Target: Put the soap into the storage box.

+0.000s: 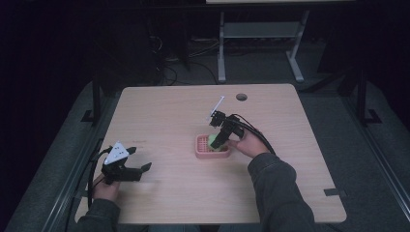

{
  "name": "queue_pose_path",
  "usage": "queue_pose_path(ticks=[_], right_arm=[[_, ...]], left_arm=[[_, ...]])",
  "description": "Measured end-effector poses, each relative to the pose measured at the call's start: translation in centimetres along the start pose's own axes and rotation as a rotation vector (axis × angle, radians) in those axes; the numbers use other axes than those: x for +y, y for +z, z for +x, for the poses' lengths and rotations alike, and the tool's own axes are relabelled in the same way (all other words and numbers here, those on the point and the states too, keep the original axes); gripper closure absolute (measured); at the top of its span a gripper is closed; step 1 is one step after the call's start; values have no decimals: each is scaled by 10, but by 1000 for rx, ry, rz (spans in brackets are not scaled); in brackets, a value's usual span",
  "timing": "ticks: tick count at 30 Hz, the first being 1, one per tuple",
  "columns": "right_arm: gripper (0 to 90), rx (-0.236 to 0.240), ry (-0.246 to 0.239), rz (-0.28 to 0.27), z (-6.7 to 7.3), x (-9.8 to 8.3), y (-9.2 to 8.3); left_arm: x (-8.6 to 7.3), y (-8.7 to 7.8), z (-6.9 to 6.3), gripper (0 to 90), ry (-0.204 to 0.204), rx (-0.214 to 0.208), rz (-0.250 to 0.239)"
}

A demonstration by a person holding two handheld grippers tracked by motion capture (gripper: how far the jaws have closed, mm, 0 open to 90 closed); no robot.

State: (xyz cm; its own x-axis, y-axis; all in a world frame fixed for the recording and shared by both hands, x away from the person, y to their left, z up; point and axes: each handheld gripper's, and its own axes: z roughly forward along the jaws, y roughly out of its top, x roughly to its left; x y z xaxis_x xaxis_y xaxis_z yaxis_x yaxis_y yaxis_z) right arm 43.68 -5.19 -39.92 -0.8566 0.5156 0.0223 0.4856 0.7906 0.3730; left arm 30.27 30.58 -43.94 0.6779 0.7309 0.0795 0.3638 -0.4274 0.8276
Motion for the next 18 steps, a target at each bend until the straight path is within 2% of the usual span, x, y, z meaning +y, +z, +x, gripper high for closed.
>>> queue_pose_path(ticks=[9, 14, 18], right_arm=[[198, -15, 7, -28, 1, -8, -14], [200, -18, 25, -46, -2, -18, -16], [200, -10, 35, -37, -2, -23, -16]], left_arm=[[0, 0, -1, 144, 1, -2, 1], [0, 1, 0, 144, 0, 0, 4], [0, 1, -1, 144, 0, 0, 4]])
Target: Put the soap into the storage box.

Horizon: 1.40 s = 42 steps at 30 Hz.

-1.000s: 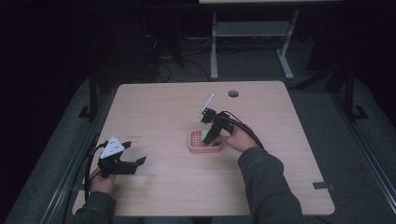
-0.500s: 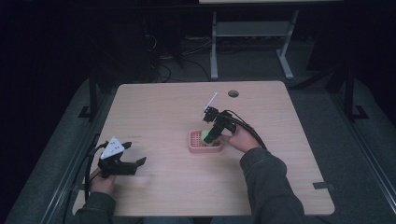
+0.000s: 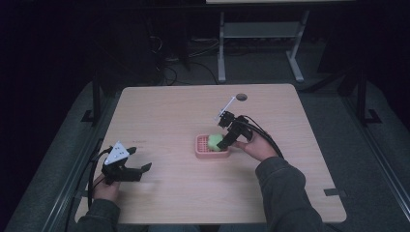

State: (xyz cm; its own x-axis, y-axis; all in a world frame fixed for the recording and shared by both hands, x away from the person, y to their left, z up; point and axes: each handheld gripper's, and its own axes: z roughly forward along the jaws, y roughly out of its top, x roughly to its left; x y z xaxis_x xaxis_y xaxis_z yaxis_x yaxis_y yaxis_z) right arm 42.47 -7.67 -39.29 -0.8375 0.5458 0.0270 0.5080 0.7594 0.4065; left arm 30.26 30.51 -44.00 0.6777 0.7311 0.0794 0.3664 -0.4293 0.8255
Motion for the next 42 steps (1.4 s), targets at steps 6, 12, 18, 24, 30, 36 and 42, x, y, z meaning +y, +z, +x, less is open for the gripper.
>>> queue_pose_path(ticks=[6, 12, 18, 24, 30, 36, 42], right_arm=[[203, -4, 11, -15, -1, -10, -6], [201, -7, 29, -14, -3, -23, -10], [201, -11, 38, -10, -4, -30, -14], [202, -6, 46, -17, -3, -37, -18], [197, 2, 72, -18, -5, -49, -20], [202, -2, 78, -25, -6, -61, -21], [201, 1, 97, -11, -6, -70, -21]], left_arm=[[0, 1, 0, 144, -1, -1, -2], [0, 1, -1, 144, 4, -2, 2], [-1, 2, -1, 144, 4, -2, 4], [-1, 1, -1, 144, 6, -1, 7], [-1, 2, -1, 144, 3, 1, 5], [-1, 2, -1, 144, 5, -1, 8], [-1, 2, -2, 144, 7, -4, 12]])
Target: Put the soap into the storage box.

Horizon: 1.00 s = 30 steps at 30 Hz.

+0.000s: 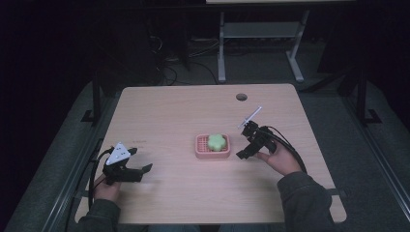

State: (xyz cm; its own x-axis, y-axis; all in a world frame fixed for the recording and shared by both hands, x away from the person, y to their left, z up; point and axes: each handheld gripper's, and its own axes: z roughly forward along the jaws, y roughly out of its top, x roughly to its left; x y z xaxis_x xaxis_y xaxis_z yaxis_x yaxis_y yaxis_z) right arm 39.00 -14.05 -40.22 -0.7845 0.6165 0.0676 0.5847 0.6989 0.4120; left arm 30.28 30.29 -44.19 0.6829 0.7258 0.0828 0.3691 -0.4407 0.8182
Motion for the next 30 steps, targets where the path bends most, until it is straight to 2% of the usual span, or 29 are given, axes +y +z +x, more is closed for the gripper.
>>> queue_pose_path(ticks=[5, 7, 17, 27, 28, 30], right_arm=[[205, -1, -3, -15, 1, -8, -2], [205, 3, 12, -17, 2, -13, -3], [202, 3, 23, -22, 5, -32, -4], [205, -2, 44, -42, 5, -53, -10], [205, -6, 48, -47, 5, -57, -11], [205, -2, 51, -48, 5, -58, -11]], left_arm=[[0, 0, 0, 144, 0, 1, 3], [0, 0, 0, 144, 3, 0, 4], [0, 1, -1, 144, -1, 1, -1], [0, 2, -1, 144, 3, -1, 7], [0, 1, -1, 144, 10, -1, 19], [0, 2, -2, 144, 0, -2, 15]])
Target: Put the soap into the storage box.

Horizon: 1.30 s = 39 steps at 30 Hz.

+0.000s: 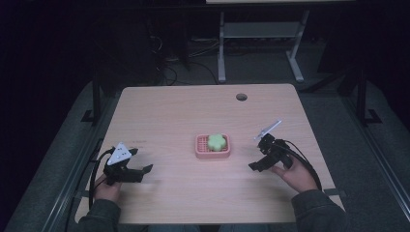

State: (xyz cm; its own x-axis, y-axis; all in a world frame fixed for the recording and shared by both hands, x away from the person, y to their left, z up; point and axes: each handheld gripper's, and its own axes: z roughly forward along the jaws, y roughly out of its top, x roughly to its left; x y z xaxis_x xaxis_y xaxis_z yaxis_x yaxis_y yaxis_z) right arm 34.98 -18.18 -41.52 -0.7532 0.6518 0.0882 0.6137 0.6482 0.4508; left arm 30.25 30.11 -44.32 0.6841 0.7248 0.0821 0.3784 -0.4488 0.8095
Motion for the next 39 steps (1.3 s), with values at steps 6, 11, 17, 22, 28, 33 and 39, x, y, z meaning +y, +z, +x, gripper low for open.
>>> queue_pose_path(ticks=[6, 11, 17, 22, 28, 33, 39], right_arm=[[205, -5, 4, 0, 2, -10, -1], [205, -3, 21, 3, 1, -20, 0], [207, -7, 34, -3, 1, -31, -3], [207, -9, 42, -10, 3, -41, -4], [207, -4, 58, -7, 5, -53, -1], [208, -4, 64, -19, 6, -60, -1], [208, -11, 78, -38, 10, -71, -5]], left_arm=[[-1, 1, -1, 144, -9, 1, -12], [-1, 0, 1, 144, 7, 3, -4], [-1, 1, 0, 144, 10, 3, 4], [-1, 1, 0, 144, 8, 4, 5], [-1, 1, 0, 144, 10, 4, 6], [-1, 1, 0, 144, 10, 3, 9], [-1, 1, 0, 144, 9, 4, 5]])
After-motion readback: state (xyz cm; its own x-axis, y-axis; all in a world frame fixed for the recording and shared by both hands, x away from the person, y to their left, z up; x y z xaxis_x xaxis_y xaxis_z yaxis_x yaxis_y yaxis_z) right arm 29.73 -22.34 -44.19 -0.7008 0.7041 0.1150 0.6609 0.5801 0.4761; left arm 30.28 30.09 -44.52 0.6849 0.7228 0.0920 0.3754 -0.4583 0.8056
